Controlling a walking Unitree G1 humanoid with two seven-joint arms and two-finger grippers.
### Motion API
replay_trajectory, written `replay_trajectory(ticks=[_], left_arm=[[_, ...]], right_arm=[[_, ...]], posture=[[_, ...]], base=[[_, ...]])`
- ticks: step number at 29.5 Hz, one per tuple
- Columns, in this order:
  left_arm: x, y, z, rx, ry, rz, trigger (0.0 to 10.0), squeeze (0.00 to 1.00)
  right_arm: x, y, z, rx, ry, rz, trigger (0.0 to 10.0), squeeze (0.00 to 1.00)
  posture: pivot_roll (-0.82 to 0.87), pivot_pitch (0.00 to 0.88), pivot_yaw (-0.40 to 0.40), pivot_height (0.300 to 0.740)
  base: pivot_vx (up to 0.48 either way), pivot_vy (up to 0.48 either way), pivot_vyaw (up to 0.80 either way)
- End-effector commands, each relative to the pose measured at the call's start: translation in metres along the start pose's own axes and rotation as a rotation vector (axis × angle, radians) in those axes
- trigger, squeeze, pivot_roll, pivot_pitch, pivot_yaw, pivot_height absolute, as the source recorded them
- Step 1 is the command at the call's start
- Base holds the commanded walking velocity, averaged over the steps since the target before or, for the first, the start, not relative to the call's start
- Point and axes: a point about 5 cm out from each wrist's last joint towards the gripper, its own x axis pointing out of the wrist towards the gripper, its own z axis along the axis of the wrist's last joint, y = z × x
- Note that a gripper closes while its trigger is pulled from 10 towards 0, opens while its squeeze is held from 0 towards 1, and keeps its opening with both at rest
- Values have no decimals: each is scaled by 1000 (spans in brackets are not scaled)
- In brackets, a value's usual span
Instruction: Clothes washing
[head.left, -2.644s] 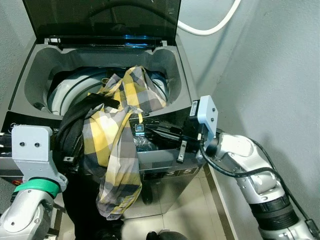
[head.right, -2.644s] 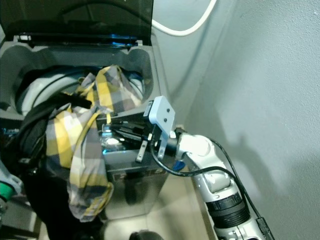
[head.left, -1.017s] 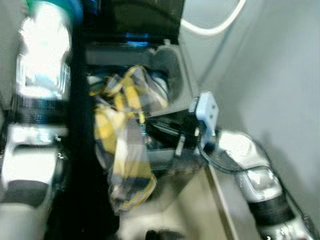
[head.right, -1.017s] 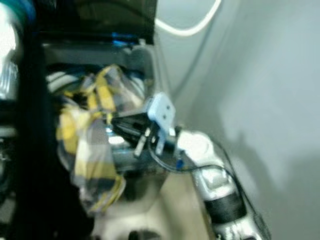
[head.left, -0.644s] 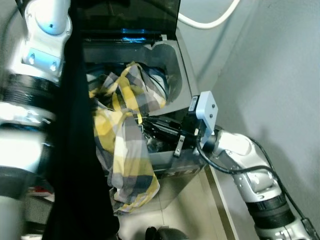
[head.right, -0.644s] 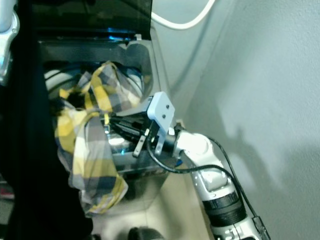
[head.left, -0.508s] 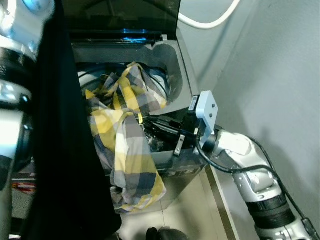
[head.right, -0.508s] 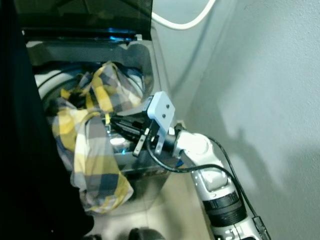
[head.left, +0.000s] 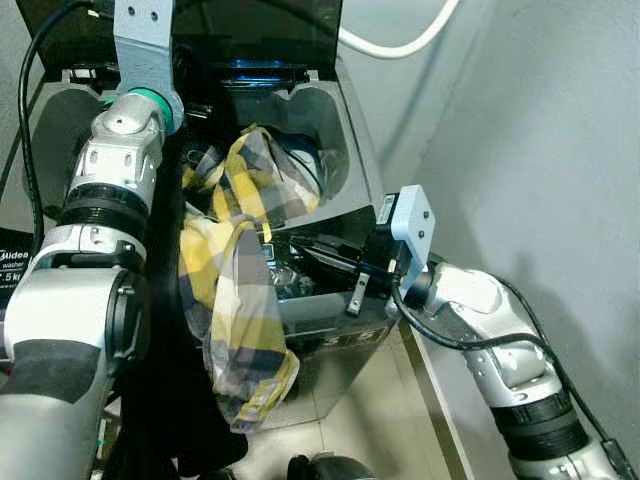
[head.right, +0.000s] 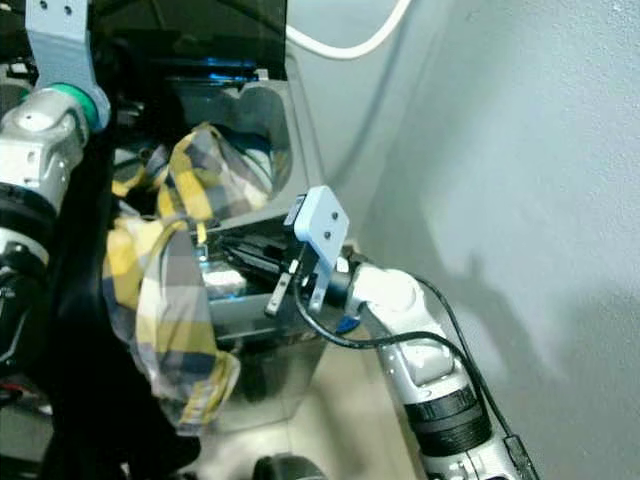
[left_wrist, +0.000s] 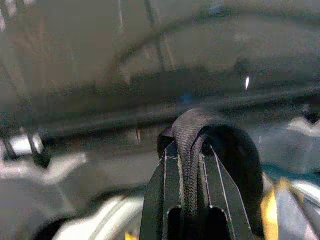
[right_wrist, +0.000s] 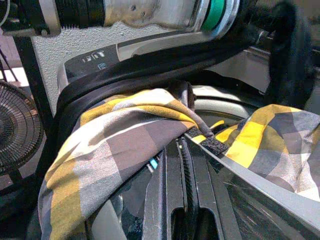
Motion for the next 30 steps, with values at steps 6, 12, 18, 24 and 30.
replay_trajectory(ticks=[6, 12, 18, 24, 30], left_arm=[[-6, -2, -38, -78, 144, -87, 10000, 0], [-15, -8, -46, -65, 142, -162, 10000, 1000], [-28, -10, -37, -62, 62, -183, 10000, 1000], [-45, -15, -19, -36, -62, -239, 10000, 1000], [-64, -17, -14, 21, -120, -257, 10000, 1000]], right_arm=[[-1, 1, 0, -2, 2, 6, 10000, 0], [-2, 2, 0, 3, 4, 5, 10000, 0], [-3, 2, -1, 4, 6, 5, 10000, 0], [-2, 2, -1, 5, 5, 7, 10000, 0], [-2, 3, -1, 8, 5, 9, 10000, 0]], posture=[[47, 35, -10, 728], [47, 40, -11, 728], [52, 42, -11, 728], [59, 47, -10, 728], [65, 49, -11, 728]], base=[[0, 0, 0], [0, 0, 0], [0, 0, 0], [0, 0, 0], [0, 0, 0]])
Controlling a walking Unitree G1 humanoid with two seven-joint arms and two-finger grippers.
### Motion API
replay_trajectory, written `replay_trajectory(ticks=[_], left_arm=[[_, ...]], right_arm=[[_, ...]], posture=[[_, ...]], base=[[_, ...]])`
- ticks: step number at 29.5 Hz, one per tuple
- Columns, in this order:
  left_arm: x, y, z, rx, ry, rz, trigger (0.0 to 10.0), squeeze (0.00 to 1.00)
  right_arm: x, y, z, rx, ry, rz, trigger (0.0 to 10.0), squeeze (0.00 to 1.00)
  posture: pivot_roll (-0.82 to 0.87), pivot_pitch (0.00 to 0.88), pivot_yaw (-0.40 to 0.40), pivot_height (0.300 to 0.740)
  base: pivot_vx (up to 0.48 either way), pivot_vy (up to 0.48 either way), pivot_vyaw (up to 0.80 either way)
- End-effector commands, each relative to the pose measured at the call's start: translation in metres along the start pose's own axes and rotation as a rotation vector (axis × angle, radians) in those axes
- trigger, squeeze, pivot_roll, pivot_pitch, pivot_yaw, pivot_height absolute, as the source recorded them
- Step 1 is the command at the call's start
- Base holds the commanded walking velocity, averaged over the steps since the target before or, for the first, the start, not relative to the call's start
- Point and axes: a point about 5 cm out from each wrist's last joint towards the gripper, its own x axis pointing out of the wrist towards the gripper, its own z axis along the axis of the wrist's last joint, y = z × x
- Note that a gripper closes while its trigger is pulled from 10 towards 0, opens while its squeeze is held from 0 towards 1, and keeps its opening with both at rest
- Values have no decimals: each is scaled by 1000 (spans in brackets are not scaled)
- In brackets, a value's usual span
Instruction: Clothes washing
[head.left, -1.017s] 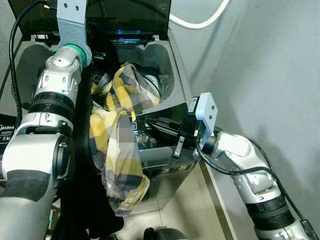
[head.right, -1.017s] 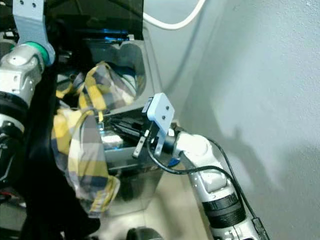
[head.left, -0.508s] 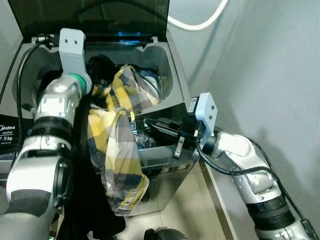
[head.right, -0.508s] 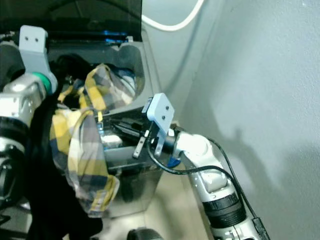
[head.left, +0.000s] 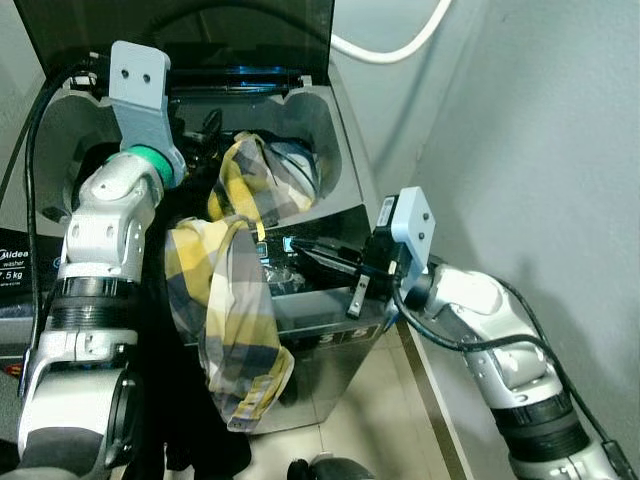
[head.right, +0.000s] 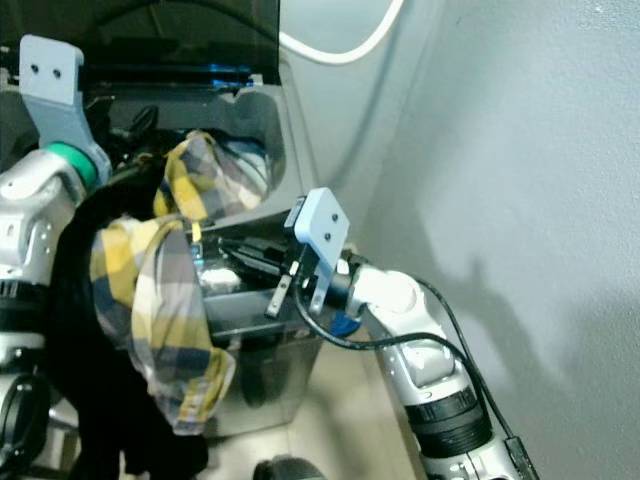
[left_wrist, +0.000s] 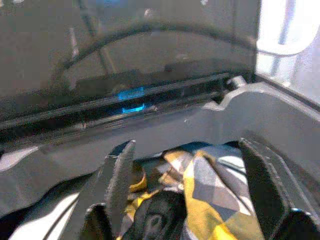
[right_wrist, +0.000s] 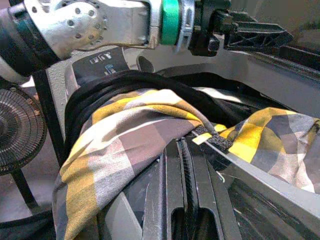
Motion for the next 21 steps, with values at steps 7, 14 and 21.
replay_trajectory(ticks=[7, 14, 21], left_arm=[[-29, -22, 5, 99, -55, -104, 10000, 0], [-76, -42, 6, 185, -72, -262, 10000, 0], [-100, -44, 5, 223, -80, -246, 10000, 0]], right_arm=[[-2, 1, 0, -1, 4, 6, 10000, 0], [-4, 2, -1, 3, 8, 5, 10000, 0], [-4, 3, -2, 8, 12, 15, 10000, 0]], posture=[[63, 50, -10, 728], [70, 60, -12, 728], [82, 61, -17, 728]], base=[[0, 0, 0], [0, 0, 0], [0, 0, 0]])
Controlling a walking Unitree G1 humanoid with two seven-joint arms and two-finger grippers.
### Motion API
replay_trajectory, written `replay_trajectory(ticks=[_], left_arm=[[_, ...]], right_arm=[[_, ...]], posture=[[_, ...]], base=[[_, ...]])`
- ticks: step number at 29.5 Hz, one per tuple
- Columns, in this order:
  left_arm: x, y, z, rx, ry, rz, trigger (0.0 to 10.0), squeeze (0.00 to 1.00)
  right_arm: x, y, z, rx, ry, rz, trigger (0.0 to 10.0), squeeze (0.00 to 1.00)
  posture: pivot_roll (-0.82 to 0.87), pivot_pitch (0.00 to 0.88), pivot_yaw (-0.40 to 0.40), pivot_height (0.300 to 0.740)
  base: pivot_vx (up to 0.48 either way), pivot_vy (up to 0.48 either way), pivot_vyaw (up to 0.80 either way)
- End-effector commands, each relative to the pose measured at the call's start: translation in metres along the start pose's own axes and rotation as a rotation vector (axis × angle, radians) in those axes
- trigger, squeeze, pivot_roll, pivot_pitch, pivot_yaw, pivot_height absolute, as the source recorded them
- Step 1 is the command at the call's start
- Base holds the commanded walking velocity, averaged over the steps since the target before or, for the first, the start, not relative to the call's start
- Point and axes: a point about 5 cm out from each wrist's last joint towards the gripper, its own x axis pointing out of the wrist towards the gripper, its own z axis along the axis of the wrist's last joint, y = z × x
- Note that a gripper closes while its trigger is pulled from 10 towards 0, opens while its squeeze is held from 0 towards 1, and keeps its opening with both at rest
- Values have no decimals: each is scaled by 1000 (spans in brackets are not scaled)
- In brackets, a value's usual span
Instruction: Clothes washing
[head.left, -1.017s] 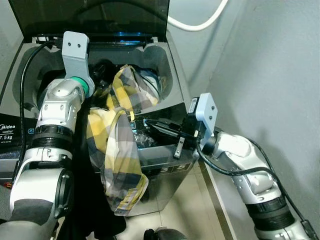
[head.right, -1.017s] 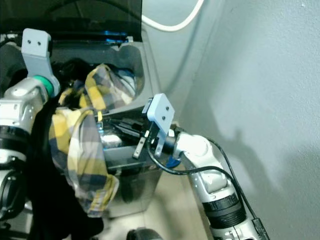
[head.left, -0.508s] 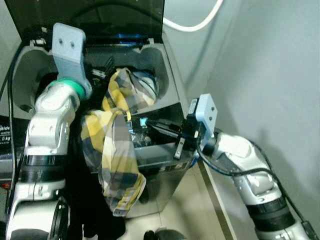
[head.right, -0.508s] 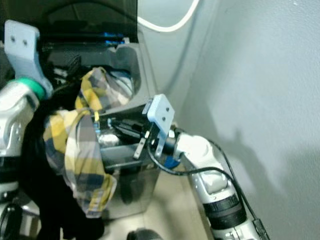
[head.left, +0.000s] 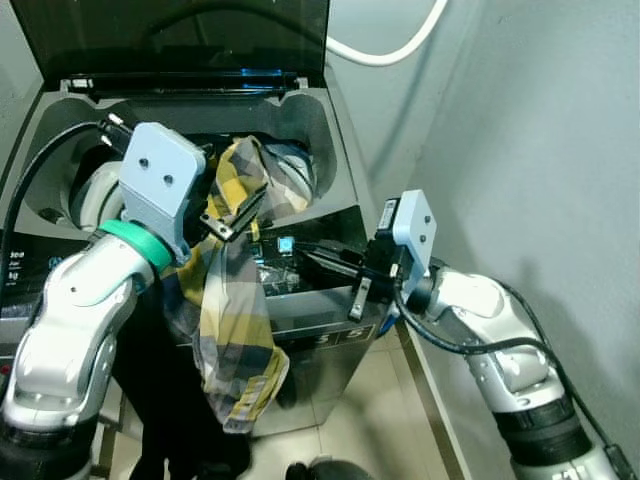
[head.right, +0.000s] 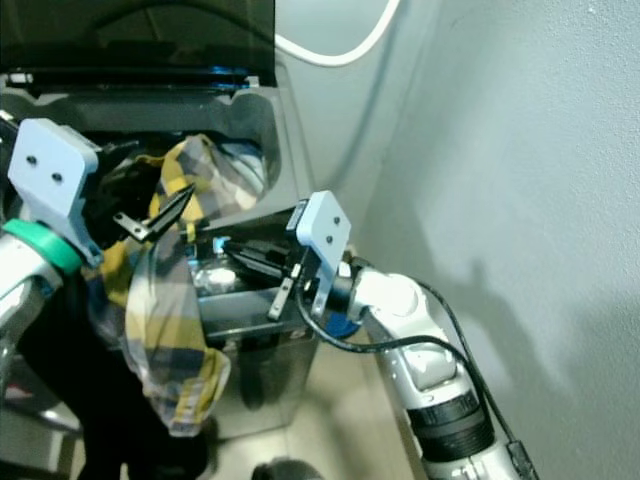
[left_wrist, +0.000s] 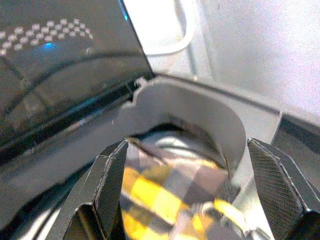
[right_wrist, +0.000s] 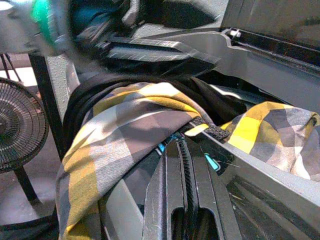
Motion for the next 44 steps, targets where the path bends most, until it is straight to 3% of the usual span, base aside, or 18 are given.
replay_trajectory(ticks=[1, 4, 7, 14, 17, 21, 24, 27, 33, 35, 37, 38, 39, 42, 44], left_arm=[[-10, 0, 3, 71, -8, 50, 10000, 0], [-10, 0, 3, 71, -8, 50, 10000, 0], [-23, -9, -5, 125, 22, 85, 10000, 0], [-26, -20, -10, 111, 46, 107, 10000, 0], [-30, -14, -13, 98, 68, 183, 10000, 0], [-39, 2, -24, 50, 125, 402, 10000, 0], [-46, 5, -31, 18, 160, 483, 10000, 0], [-47, 4, -32, 18, 164, 485, 10000, 0], [-29, -4, -21, 51, 77, 388, 10000, 0], [-12, -6, -9, 65, -2, 359, 10000, 0], [-7, -6, -5, 67, -23, 353, 10000, 0], [1, -5, 0, 57, -54, 357, 10000, 0], [1, -5, 0, 57, -54, 357, 10000, 0], [25, 6, 14, 19, -124, 392, 10000, 0], [25, 6, 14, 19, -124, 392, 10000, 0]], right_arm=[[0, 1, -1, 4, 4, 13, 10000, 0], [0, 1, -1, 4, 4, 13, 10000, 0], [1, 0, -3, 8, 10, 24, 10000, 0], [2, 0, -4, 10, 14, 36, 10000, 0], [2, -1, -3, 8, 16, 36, 10000, 0], [2, -1, -4, 7, 17, 36, 10000, 0], [2, -1, -5, 8, 18, 37, 10000, 0], [3, -1, -5, 8, 17, 38, 10000, 0], [8, -6, -4, -15, -7, -18, 10000, 0], [16, -19, 2, -41, -63, -172, 10000, 0], [18, -23, 4, -46, -84, -230, 10000, 0], [20, -32, 9, -54, -122, -348, 10000, 0], [20, -32, 9, -54, -122, -348, 10000, 0], [17, -51, 19, -18, -228, -640, 10000, 0], [17, -51, 19, -18, -228, -640, 10000, 0]], posture=[[87, 63, -20, 728], [87, 63, -20, 728], [94, 61, -27, 728], [90, 52, -31, 728], [88, 52, -31, 728], [91, 47, -31, 728], [93, 46, -32, 728], [95, 46, -32, 728], [99, 36, -37, 728], [97, 33, -34, 728], [97, 33, -34, 728], [93, 30, -30, 728], [93, 30, -30, 728], [83, 27, -23, 728], [83, 27, -23, 728]], base=[[0, 0, 0], [0, 0, 0], [0, 0, 0], [0, 0, 0], [0, 0, 0], [0, 0, 0], [0, 0, 0], [0, 0, 0], [0, 0, 0], [0, 0, 0], [0, 0, 0], [0, 0, 0], [0, 0, 0], [0, 0, 0], [0, 0, 0]])
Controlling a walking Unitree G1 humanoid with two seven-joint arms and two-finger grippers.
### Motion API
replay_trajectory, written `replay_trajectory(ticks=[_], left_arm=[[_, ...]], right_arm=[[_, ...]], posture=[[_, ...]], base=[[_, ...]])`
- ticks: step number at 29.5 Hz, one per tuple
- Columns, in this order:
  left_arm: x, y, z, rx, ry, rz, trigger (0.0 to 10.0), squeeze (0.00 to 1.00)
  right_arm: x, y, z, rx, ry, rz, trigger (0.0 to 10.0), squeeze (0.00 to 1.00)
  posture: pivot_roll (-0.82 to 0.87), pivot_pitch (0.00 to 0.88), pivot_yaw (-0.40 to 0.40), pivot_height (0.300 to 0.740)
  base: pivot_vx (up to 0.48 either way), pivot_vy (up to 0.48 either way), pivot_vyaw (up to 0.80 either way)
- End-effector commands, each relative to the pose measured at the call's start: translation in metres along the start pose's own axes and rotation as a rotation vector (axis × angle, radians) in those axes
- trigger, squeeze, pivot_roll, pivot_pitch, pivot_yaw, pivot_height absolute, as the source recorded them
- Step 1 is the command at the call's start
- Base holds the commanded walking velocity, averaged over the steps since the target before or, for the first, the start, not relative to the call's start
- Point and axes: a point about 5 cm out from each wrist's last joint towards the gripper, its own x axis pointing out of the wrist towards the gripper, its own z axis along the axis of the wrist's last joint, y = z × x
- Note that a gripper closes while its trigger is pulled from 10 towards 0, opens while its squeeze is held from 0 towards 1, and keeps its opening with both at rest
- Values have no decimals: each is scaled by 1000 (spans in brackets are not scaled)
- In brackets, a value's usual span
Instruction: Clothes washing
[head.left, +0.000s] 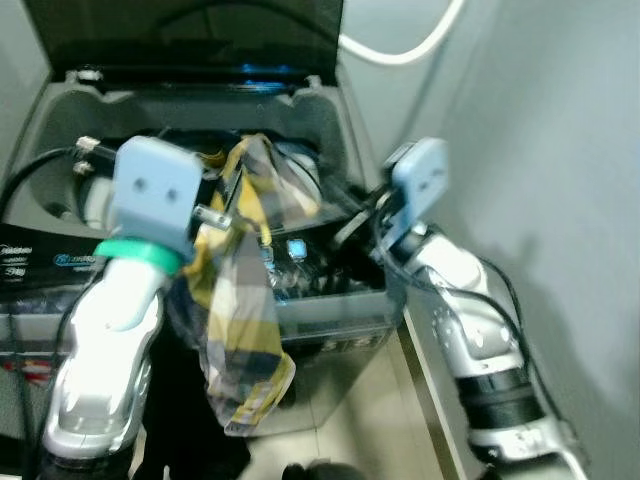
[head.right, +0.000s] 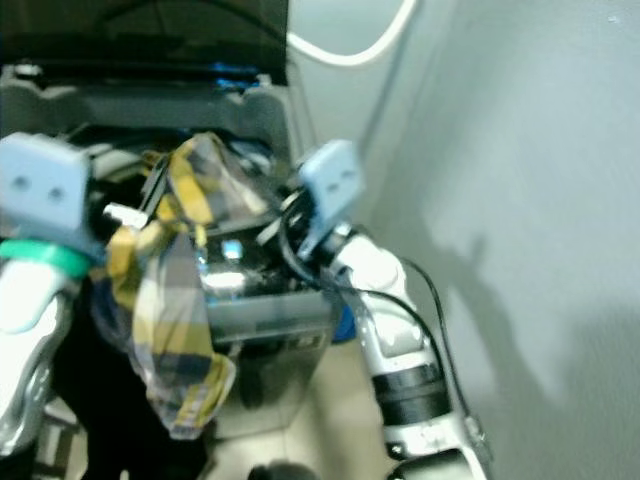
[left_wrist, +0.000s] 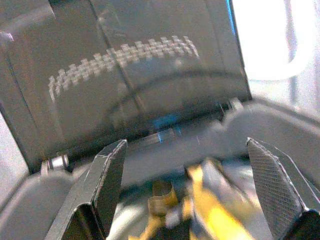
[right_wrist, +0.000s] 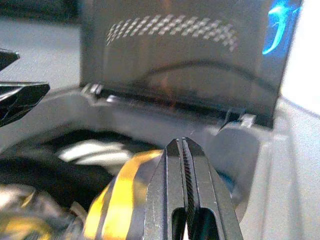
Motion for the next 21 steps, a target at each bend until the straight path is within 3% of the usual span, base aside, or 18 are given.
replay_trajectory(ticks=[1, 3, 9, 21], left_arm=[[3, -1, -4, -26, 11, 4, 10000, 0], [13, 1, 0, -30, -18, 8, 10000, 0], [26, 1, 5, -33, -54, 1, 10000, 0], [34, 3, 5, -22, -79, 2, 10000, 0]], right_arm=[[-3, -9, 0, -5, -12, -83, 10000, 0], [-3, -14, 2, 2, -36, -170, 10000, 0], [-1, -15, 1, -4, -52, -235, 10000, 0], [5, -11, 1, -15, -85, -266, 10000, 0]], posture=[[82, 25, -22, 728], [80, 23, -20, 728], [75, 20, -14, 728], [78, 17, -9, 728]], base=[[0, 0, 0], [0, 0, 0], [0, 0, 0], [0, 0, 0]])
